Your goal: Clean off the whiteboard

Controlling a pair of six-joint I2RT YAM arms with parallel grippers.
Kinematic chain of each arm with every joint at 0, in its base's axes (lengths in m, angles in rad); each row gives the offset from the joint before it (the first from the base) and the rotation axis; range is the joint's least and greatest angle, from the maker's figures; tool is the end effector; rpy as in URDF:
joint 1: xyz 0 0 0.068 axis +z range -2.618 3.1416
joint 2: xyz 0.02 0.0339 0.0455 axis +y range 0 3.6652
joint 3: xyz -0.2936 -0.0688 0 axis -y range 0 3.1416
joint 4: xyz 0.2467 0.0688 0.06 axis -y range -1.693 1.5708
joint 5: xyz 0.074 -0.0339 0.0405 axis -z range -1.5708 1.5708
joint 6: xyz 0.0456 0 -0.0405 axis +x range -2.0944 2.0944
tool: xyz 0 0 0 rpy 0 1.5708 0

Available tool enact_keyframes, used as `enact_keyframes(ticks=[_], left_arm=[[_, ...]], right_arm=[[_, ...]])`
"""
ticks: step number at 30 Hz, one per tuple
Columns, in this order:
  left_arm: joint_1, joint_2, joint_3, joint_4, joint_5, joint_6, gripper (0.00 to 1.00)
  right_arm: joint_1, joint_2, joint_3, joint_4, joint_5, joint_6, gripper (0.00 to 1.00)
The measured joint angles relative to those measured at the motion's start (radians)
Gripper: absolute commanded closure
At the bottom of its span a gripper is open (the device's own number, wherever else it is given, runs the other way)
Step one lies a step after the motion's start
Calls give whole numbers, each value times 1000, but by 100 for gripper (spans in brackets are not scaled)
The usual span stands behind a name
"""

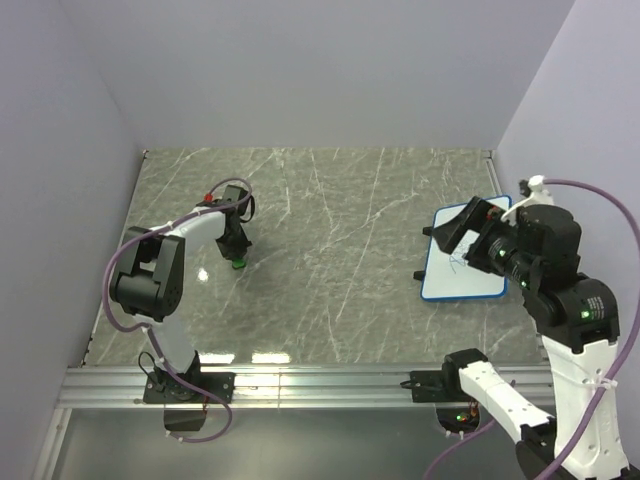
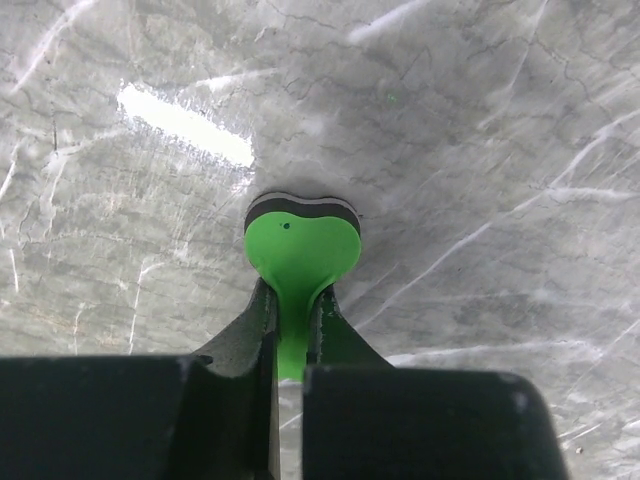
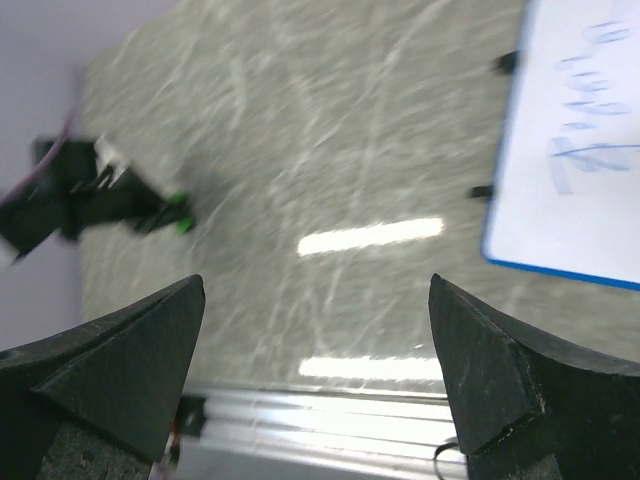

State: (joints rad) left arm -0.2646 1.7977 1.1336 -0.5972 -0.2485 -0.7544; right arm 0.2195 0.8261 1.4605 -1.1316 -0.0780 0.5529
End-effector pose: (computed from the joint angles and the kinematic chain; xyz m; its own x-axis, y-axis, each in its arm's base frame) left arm 0.3439 -0.0816 0.1822 -0.7940 -0.4726 -0.3824 -0.4976 0.8666 -0.0379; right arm 0.0862 0.0229 0.4669 -0.5453 0.4148 -0.7284 0.0029 0.8699 0.4932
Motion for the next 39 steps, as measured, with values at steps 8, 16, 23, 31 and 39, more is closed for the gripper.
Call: enact_keyframes(ticks=[8, 16, 23, 31, 39], left_arm=[[8, -16, 47, -19, 72, 28, 100], [8, -151, 144, -42, 166, 64, 100], [8, -278, 57, -42, 211, 100, 100], [8, -302, -24, -42, 253, 134, 100], [8, -309, -47, -5, 275, 175, 100]], right_arm=[[-144, 125, 58, -68, 83, 6, 0], [-369, 308, 47, -50, 87, 110, 0], [-505, 425, 87, -40, 220, 129, 0], [-591, 410, -99, 143, 220, 106, 2], [-690, 349, -414, 346, 90, 70, 3]])
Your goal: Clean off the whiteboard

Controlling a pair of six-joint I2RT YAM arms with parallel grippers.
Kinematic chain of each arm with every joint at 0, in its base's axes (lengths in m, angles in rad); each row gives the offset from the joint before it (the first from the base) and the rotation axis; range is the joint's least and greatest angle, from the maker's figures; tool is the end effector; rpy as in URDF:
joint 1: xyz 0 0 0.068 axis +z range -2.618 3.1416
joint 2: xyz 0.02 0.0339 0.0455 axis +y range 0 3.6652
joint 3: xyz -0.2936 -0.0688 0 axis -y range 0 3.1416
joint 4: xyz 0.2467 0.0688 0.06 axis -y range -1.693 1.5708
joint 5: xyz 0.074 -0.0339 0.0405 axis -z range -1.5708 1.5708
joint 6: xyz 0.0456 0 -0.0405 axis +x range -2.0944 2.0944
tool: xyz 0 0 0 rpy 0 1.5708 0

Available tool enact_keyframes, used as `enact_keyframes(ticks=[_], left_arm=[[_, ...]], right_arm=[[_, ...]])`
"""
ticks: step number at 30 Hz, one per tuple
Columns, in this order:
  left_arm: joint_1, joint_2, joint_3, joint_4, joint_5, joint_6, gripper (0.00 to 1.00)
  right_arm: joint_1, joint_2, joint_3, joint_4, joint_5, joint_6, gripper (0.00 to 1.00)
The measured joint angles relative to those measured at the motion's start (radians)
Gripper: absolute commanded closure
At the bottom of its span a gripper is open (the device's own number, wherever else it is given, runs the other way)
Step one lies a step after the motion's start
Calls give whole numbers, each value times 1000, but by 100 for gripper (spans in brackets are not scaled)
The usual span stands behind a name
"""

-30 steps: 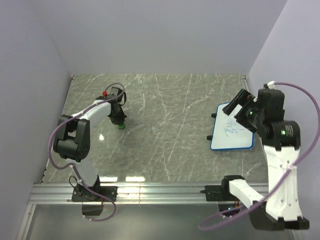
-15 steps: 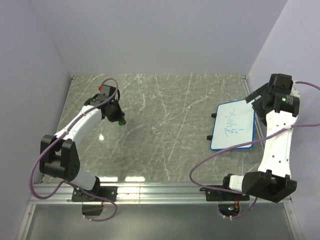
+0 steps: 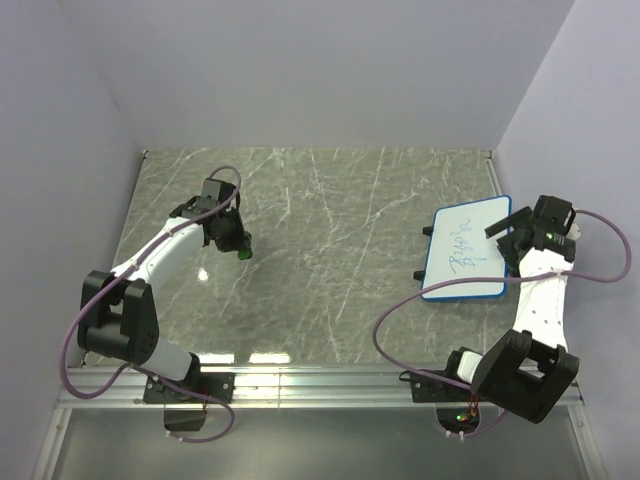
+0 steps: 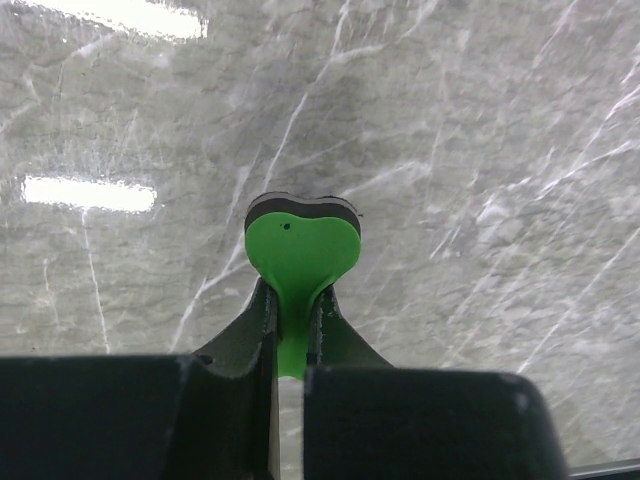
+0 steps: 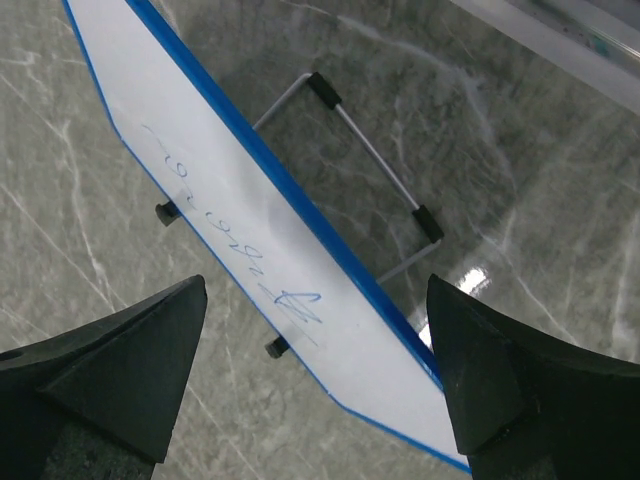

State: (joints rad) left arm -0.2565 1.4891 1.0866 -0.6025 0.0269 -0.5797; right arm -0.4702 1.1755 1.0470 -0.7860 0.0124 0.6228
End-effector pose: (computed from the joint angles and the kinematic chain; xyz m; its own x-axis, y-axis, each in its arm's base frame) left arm 0.3002 -0.0800 0.2637 -0.8297 -0.3485 -0.4361 -0.2234 0.9232 -0.3127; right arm 0.2068 -0.1057 0.3176 -0.3055 0.8095 -0.5014 0.7854 0.5119 0.3479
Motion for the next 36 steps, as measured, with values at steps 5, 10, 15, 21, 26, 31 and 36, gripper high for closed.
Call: enact_keyframes(ticks=[5, 10, 15, 21, 26, 31, 36], left_arm=[[1, -2, -35, 14, 3, 38, 100], [13, -2, -37, 15, 5, 61, 100], [26, -2, -37, 15, 5, 67, 100], [37, -2, -37, 16, 3, 68, 100], [44, -1, -37, 16, 2, 67, 100], [45, 19, -37, 16, 2, 66, 100], [45, 45, -37, 17, 2, 66, 100]], right_arm=[[-14, -15, -91, 119, -48, -21, 5], [-18, -1, -127, 183, -76, -53, 53], [-12, 5, -135, 288, -185, -21, 100], [-5, 16, -134, 367, -239, -9, 100], [56, 16, -140, 407, -192, -15, 100], [201, 19, -140, 450, -87, -29, 100], [407, 74, -138, 535, -97, 9, 100]])
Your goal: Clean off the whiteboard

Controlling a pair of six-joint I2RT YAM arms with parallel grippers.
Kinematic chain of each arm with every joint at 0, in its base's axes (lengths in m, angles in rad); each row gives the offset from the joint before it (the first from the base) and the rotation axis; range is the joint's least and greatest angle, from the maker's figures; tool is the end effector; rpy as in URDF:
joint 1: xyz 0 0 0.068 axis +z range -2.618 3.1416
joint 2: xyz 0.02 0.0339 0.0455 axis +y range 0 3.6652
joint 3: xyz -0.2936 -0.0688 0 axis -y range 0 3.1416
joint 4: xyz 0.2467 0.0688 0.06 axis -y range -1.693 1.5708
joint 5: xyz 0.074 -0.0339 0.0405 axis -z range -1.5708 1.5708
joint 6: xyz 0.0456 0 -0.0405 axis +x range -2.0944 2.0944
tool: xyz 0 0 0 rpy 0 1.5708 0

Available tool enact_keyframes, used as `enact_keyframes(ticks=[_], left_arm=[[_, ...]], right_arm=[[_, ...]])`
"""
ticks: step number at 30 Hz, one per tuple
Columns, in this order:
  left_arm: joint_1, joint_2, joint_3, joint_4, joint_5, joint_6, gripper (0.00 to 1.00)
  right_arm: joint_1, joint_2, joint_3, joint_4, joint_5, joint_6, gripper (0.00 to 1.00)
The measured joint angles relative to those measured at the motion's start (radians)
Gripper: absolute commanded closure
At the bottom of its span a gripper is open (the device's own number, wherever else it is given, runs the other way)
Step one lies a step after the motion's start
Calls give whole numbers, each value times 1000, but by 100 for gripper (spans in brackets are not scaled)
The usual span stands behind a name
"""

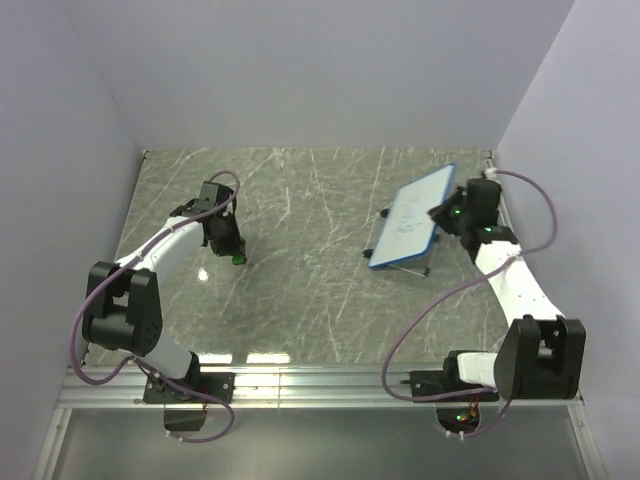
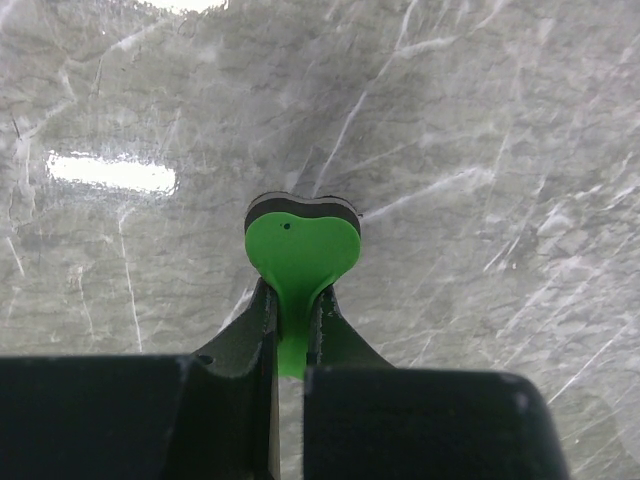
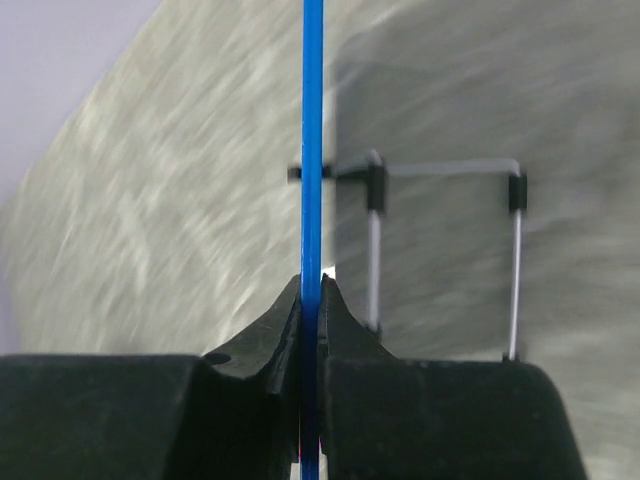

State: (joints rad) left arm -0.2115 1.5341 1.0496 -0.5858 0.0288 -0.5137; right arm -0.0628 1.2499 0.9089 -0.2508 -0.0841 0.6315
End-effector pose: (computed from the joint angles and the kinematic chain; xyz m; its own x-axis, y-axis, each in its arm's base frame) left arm 0.3056 -0.0670 0.2402 -0.8568 -0.3184 -0.4055 -0.2270 0.9392 -0.2578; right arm 0.2788 -0.0137 0.2995 -0.4535 0.6180 -0.6422 0.3230 0.7856 0.5278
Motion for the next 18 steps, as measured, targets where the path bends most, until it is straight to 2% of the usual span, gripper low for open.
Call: enact_keyframes(ticks=[8, 15, 16, 17, 18], left_arm=[[0, 9, 14, -2, -10, 0, 100], [0, 35, 84, -7, -16, 1, 100], [0, 36, 92, -5, -17, 1, 100], [0, 36, 101, -3, -14, 1, 100], [0, 36, 109, 0, -6, 2, 100]], right_arm=[[261, 202, 59, 140, -220, 66, 100], [360, 390, 241, 125, -303, 49, 100], [362, 396, 252, 114, -303, 47, 89], [362, 399, 264, 99, -302, 44, 69], [362, 401, 275, 83, -302, 43, 58]])
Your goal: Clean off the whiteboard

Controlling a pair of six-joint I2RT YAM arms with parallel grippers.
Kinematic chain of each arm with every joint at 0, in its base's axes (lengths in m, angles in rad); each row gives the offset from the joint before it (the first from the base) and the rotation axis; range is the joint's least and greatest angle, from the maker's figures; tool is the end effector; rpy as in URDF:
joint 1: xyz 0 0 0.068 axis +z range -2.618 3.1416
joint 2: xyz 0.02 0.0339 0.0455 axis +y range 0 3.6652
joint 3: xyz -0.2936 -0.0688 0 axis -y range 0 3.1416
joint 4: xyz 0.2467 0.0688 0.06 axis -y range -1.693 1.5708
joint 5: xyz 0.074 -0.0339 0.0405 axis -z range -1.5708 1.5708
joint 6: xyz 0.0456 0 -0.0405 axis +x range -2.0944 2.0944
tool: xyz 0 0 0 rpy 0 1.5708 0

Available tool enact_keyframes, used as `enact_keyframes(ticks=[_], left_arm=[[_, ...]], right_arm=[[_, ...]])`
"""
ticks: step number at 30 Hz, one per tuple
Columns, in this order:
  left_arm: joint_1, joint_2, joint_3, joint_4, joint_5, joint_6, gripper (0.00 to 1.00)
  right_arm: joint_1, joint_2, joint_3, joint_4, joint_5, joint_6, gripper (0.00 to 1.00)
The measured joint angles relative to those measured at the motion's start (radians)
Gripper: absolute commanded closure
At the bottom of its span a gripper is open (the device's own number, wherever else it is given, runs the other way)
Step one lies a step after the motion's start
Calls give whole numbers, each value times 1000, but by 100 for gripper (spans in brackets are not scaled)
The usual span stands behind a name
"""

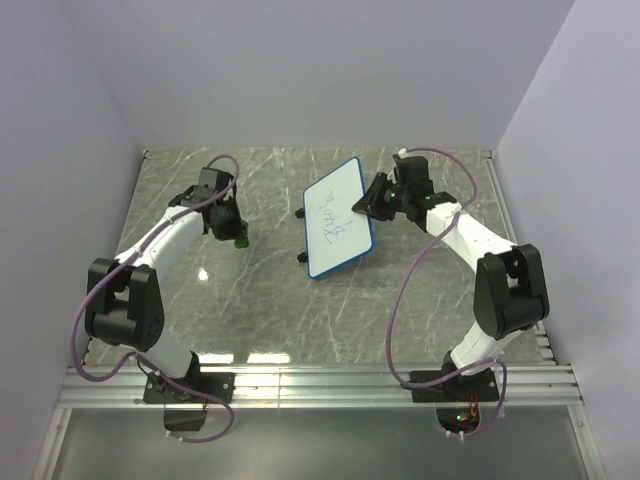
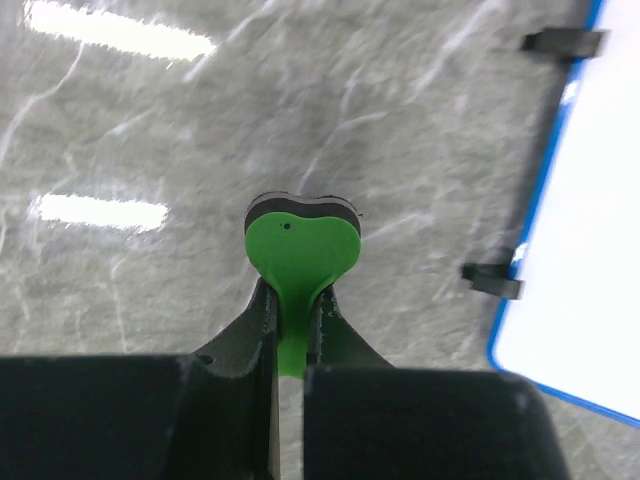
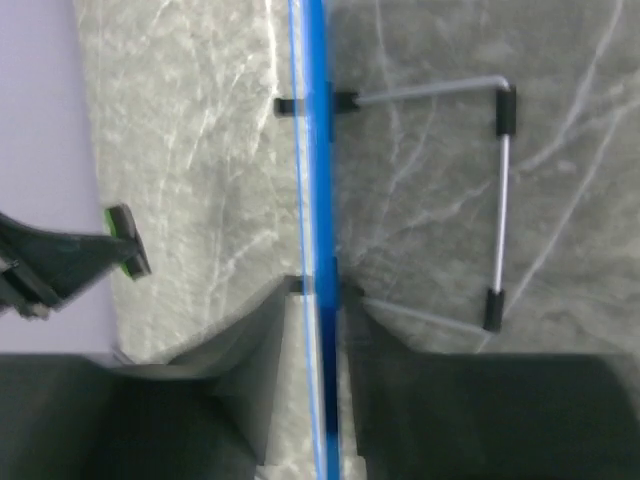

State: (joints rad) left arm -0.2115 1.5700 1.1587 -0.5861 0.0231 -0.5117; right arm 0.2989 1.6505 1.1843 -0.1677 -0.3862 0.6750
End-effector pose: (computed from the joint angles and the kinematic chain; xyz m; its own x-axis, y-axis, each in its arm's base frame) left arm 0.3271 -0.0713 0.2630 -0.8249 -0.3236 -0.4635 -0.2085 0.9363 -0.2826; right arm 0.3623 0.1296 0.2800 -0.7936 0.3612 -0.4896 -0.0857 0.7304 0.6777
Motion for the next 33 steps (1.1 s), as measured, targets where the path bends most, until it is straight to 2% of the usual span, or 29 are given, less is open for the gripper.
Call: enact_keyframes(ticks=[2, 3, 8, 13, 16, 18, 19, 21, 22, 28, 33], left_arm=[[0, 0, 12, 11, 15, 2, 100], [0, 0, 17, 18, 25, 4, 100], [-10, 3, 40, 60, 97, 27, 100], [-85, 41, 87, 107, 165, 58, 100], [-138, 58, 106, 135, 217, 67, 100], [-174, 70, 121, 152, 247, 74, 100], [-190, 77, 130, 163, 263, 78, 100], [-218, 92, 144, 180, 291, 81, 100], [-233, 101, 155, 187, 307, 81, 100], [-299, 171, 219, 215, 375, 82, 100], [-331, 235, 328, 222, 433, 80, 100]], right_arm=[[6, 5, 21, -58, 9, -21, 36], [11, 7, 28, -85, 15, -27, 34], [29, 7, 56, -179, 42, -56, 35], [35, 0, 77, -227, 77, -68, 39], [35, -18, 78, -246, 99, -72, 47], [35, -35, 78, -256, 113, -78, 62], [35, -43, 78, -260, 117, -79, 77], [35, -54, 78, -269, 124, -84, 89], [35, -56, 78, -269, 121, -85, 99], [39, -57, 80, -243, 90, -73, 100], [39, -57, 80, -242, 87, -74, 100]])
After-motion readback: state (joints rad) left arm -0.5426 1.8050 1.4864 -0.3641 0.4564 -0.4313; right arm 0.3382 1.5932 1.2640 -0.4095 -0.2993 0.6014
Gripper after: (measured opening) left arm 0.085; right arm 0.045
